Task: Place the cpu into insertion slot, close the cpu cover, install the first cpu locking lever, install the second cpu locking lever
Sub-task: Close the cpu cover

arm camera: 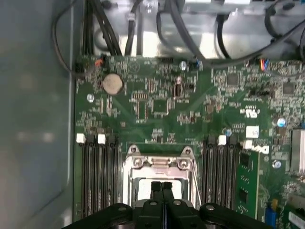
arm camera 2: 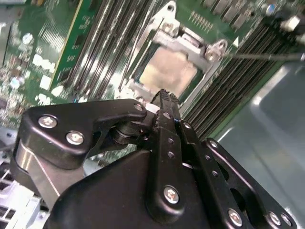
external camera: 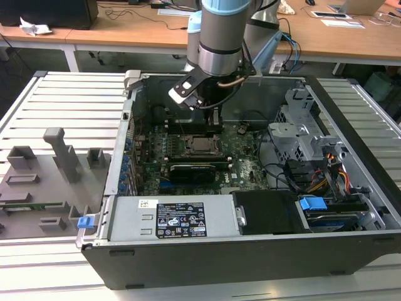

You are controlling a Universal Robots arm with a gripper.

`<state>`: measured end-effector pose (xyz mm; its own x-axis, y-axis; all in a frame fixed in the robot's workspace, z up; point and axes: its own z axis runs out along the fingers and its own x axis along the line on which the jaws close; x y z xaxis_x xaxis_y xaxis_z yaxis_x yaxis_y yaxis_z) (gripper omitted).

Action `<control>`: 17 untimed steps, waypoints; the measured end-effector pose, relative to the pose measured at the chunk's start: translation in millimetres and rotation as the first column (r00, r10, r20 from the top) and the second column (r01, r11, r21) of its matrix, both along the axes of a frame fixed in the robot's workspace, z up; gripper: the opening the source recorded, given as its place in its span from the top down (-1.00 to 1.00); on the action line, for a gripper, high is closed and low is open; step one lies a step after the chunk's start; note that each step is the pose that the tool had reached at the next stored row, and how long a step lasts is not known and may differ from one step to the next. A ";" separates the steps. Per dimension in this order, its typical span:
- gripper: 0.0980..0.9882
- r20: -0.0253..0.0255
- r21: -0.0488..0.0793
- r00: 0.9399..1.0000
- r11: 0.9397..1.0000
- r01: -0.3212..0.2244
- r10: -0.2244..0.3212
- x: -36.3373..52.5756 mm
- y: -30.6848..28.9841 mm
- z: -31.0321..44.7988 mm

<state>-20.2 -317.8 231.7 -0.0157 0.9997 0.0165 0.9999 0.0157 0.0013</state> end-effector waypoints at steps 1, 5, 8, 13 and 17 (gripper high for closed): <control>0.99 0.000 0.000 1.000 1.000 0.000 0.000 -3.2 0.0 -1.9; 0.99 0.002 0.000 1.000 1.000 -0.004 0.004 -15.5 0.0 -9.2; 0.99 0.005 0.000 1.000 1.000 -0.005 0.005 -22.0 0.0 -12.4; 0.99 0.007 0.000 1.000 1.000 -0.014 0.014 -28.9 0.3 -24.4; 0.99 0.007 -0.001 1.000 1.000 -0.014 0.014 -29.0 0.4 -25.1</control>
